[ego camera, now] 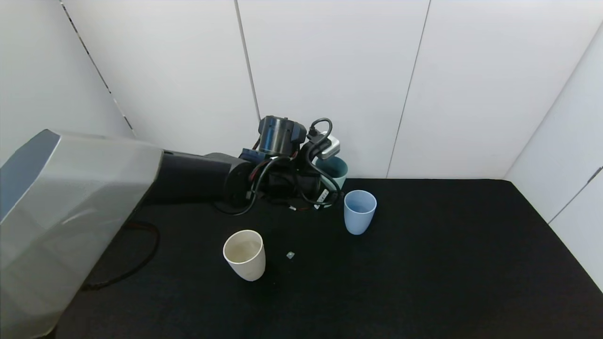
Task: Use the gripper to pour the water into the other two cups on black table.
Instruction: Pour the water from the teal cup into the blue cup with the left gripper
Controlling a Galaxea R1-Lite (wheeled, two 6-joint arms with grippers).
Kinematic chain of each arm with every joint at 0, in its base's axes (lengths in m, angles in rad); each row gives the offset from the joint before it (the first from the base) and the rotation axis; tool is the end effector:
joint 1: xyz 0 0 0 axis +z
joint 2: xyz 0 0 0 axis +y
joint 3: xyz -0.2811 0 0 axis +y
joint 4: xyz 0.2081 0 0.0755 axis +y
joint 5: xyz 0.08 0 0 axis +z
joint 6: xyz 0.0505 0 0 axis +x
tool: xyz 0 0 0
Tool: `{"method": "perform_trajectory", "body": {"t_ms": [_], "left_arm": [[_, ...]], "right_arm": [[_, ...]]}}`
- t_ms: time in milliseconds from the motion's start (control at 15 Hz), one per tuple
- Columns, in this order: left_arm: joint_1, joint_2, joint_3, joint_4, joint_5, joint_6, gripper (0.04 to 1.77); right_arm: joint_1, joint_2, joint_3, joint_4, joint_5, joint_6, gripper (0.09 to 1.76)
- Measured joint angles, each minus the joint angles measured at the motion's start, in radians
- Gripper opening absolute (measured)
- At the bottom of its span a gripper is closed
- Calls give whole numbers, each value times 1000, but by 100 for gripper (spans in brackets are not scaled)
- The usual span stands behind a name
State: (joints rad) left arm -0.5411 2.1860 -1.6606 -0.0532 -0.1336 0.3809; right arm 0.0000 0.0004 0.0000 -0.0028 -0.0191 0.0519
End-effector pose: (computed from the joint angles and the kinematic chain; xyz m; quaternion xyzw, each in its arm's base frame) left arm 0.4216 -0.2612 0.1314 0.2202 0.1640 -0.3594 0.8919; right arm 0.0575 -0.0010 0.0758 0.0260 -0.0014 -0.0095 0.9996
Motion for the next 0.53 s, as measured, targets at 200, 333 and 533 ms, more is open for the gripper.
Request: {"method": "perform_trajectory", "body": {"t_ms": [200, 333, 533], "left_arm": [[1, 65, -139, 77, 65, 47, 118], [1, 108, -207, 129, 119, 98, 118], [-4, 146, -279, 178, 167, 149, 118]], "right_arm": [[0, 0, 0, 0, 0, 0, 171], [0, 0, 0, 0, 0, 0, 171], [0, 0, 0, 0, 0, 0, 171]]}}
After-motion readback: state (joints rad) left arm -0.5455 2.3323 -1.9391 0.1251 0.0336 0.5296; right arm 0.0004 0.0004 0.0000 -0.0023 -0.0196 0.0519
